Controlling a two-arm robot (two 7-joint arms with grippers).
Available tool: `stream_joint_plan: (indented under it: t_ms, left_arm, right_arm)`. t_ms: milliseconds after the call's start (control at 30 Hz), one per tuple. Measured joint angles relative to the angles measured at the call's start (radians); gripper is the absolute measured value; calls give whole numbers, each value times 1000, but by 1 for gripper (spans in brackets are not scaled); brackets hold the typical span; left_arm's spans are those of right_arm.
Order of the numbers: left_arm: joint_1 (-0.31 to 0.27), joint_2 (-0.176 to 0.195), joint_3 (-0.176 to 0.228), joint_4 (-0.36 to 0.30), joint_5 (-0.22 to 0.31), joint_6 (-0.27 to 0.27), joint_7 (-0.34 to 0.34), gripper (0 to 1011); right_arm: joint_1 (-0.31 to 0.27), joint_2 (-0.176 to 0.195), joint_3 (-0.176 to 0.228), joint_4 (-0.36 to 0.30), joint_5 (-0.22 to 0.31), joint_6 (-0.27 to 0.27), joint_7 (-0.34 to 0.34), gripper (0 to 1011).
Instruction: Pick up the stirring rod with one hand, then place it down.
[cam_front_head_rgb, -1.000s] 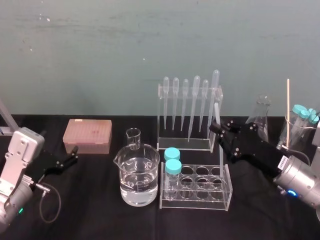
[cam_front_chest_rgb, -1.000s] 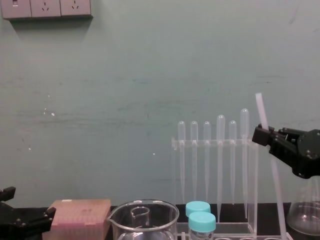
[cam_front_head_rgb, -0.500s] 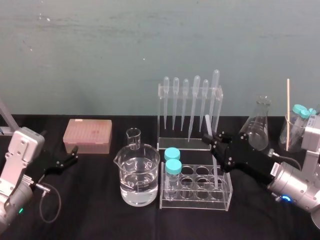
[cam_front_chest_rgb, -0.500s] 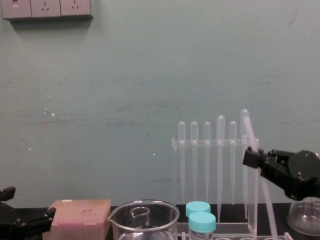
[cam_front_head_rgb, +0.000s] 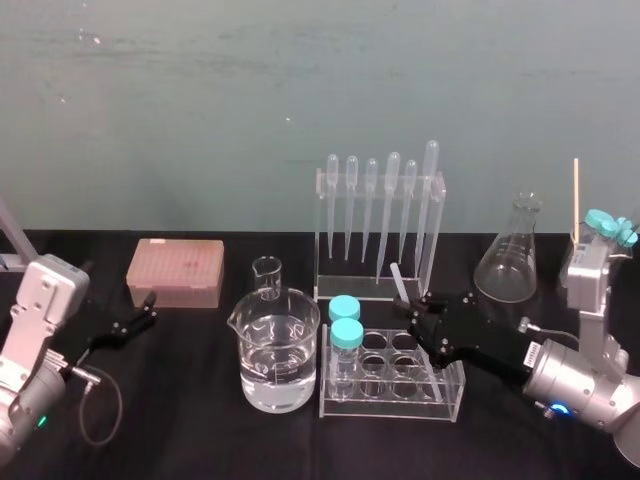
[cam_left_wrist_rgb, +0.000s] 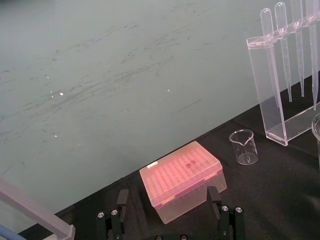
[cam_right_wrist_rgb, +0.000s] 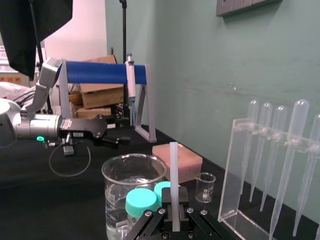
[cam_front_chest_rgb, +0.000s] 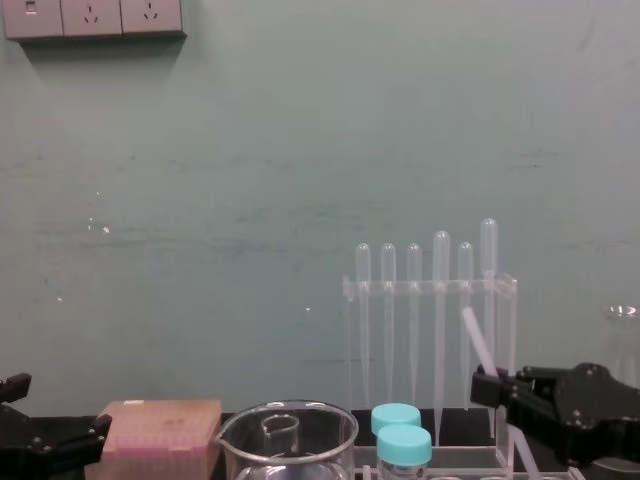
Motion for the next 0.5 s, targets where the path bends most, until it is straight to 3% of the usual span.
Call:
stream_joint_plan:
  t_ms: [500]
  left_arm:
    - [0, 0, 0, 0, 0, 0, 0, 1000]
  right_arm:
    - [20, -9, -20, 36, -15, 11, 8, 69]
